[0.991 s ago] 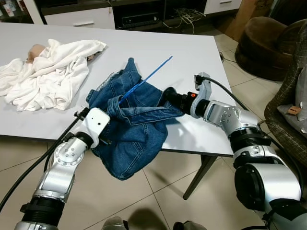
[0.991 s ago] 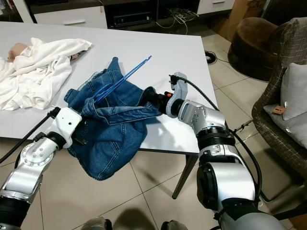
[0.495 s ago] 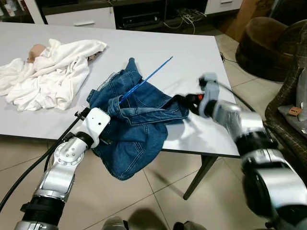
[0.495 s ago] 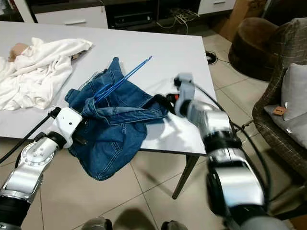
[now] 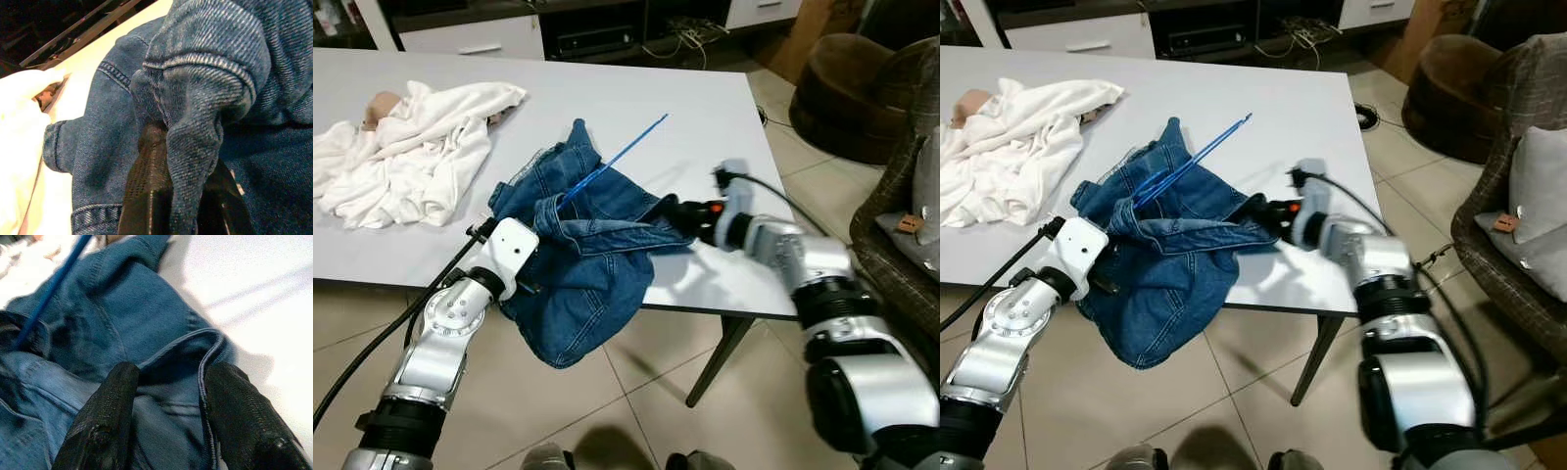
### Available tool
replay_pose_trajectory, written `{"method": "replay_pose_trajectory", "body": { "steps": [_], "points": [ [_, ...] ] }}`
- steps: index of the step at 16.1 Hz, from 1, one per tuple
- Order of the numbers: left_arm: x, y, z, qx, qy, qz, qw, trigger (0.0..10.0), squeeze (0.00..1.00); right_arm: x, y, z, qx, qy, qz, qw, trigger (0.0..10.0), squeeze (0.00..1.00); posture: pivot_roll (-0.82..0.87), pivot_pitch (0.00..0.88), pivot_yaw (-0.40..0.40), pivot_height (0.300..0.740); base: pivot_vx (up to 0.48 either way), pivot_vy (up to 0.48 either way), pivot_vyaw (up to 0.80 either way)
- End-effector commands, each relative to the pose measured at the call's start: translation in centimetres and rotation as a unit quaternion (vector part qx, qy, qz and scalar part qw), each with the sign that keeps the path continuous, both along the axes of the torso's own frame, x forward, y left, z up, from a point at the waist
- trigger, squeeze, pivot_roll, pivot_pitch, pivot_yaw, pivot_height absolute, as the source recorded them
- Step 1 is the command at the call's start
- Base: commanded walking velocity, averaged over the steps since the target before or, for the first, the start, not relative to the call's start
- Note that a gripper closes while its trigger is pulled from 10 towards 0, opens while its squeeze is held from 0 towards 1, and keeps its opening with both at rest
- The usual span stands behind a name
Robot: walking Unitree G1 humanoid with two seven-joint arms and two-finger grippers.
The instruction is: Hang hanger
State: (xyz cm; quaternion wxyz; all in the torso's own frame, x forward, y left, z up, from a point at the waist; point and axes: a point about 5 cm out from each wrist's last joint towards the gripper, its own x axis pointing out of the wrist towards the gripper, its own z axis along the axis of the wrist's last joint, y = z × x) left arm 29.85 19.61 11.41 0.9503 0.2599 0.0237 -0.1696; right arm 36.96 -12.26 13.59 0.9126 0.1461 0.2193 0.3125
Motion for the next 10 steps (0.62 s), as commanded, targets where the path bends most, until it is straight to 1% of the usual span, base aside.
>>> {"method": "replay_pose_trajectory", "body": {
  "steps": [1,2,4,7,9,10],
  "points": [
    [0.2,-0.1,0.1,0.003,-0.005,-0.004,1.0,10.0,0.0,0.4,-0.1,0.7,0.011,-0.004,-0.009,1.0,10.0,0.0,-0.01,0.042,-0.017,0.74,0.0,0.0,0.0],
    [0.2,-0.2,0.1,0.003,-0.005,-0.004,1.0,10.0,0.0,0.5,0.3,0.9,0.011,-0.008,-0.008,1.0,10.0,0.0,-0.01,0.041,-0.019,0.74,0.0,0.0,0.0],
    [0.1,-0.1,0.1,0.003,-0.005,-0.003,1.0,10.0,0.0,0.4,1.7,0.8,0.006,-0.004,0.012,1.0,10.0,0.0,0.0,0.041,-0.021,0.74,0.0,0.0,0.0],
    [0.1,0.0,0.1,0.004,-0.005,-0.001,1.0,10.0,0.0,0.1,2.5,0.6,0.007,0.002,0.03,1.0,10.0,0.0,0.0,0.04,-0.022,0.74,0.0,0.0,0.0],
    [0.1,0.0,0.1,0.005,-0.005,-0.001,1.0,10.0,0.0,-0.1,2.5,-0.1,-0.012,0.006,0.038,0.999,10.0,0.0,0.0,0.039,-0.021,0.74,0.0,0.0,0.0],
    [0.1,0.0,0.1,0.005,-0.005,-0.001,1.0,10.0,0.0,-0.3,2.5,-0.5,-0.023,0.009,0.045,0.999,6.5,0.0,0.0,0.038,-0.017,0.74,0.0,0.0,0.0]
  ]
}}
